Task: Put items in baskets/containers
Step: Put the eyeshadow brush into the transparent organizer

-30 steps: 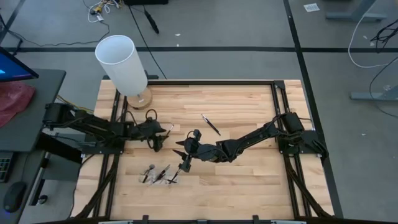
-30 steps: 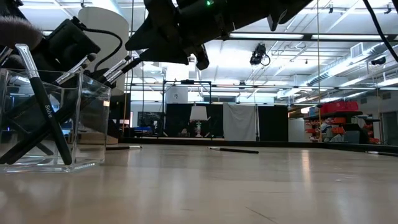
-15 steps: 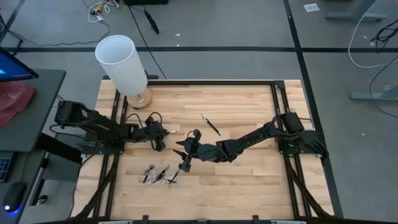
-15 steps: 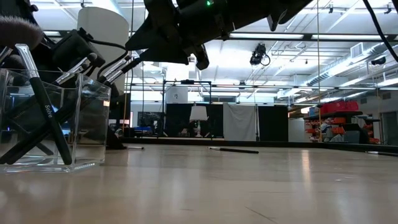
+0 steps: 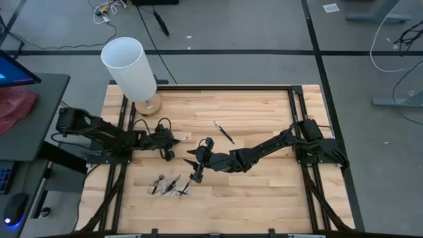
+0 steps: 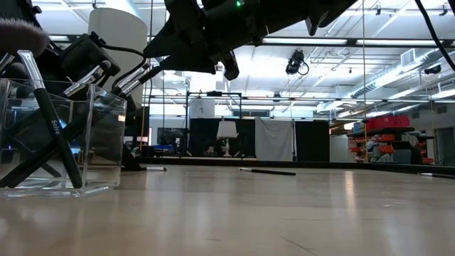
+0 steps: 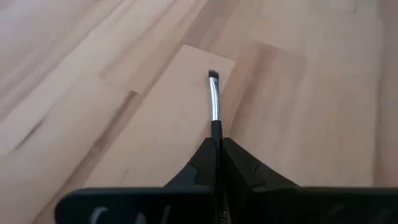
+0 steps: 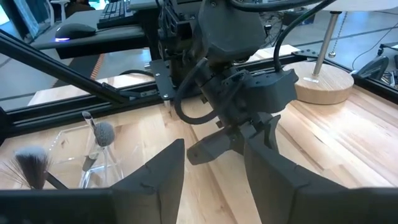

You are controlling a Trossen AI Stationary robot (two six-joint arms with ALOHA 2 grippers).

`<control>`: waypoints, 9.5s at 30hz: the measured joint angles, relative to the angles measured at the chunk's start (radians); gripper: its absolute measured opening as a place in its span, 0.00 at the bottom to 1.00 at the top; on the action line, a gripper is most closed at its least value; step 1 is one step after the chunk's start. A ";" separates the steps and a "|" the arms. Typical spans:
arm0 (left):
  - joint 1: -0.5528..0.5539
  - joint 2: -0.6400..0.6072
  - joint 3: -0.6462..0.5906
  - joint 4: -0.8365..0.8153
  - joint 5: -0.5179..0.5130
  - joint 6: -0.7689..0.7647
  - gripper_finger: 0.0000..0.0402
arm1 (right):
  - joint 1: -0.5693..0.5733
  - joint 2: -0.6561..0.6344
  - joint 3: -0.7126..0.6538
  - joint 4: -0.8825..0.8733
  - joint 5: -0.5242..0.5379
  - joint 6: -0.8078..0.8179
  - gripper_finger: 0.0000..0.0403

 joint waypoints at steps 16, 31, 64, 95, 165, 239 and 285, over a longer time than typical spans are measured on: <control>-0.017 -0.275 -0.002 -0.032 0.110 0.031 0.00 | 0.001 0.015 0.000 -0.102 -0.018 0.023 0.42; 0.124 -0.225 0.000 -0.032 0.117 0.225 0.46 | -0.002 0.014 0.000 -0.052 -0.018 0.012 0.42; 0.173 0.112 0.003 0.204 0.319 0.289 0.03 | 0.108 -0.108 0.002 -0.333 -0.027 0.075 0.42; 0.388 -0.036 0.098 0.074 0.270 0.221 0.34 | 0.024 -0.088 -0.350 0.259 -0.056 0.246 0.42; 0.507 0.210 0.251 -0.118 0.574 0.324 0.02 | 0.026 -0.088 -0.350 0.275 -0.060 0.232 0.42; 0.383 0.234 0.081 0.474 0.690 0.277 0.00 | 0.013 0.020 -0.349 0.241 -0.042 0.409 0.42; 0.175 0.204 0.080 0.181 0.446 0.363 0.03 | 0.010 0.122 -0.349 0.508 -0.116 0.380 0.42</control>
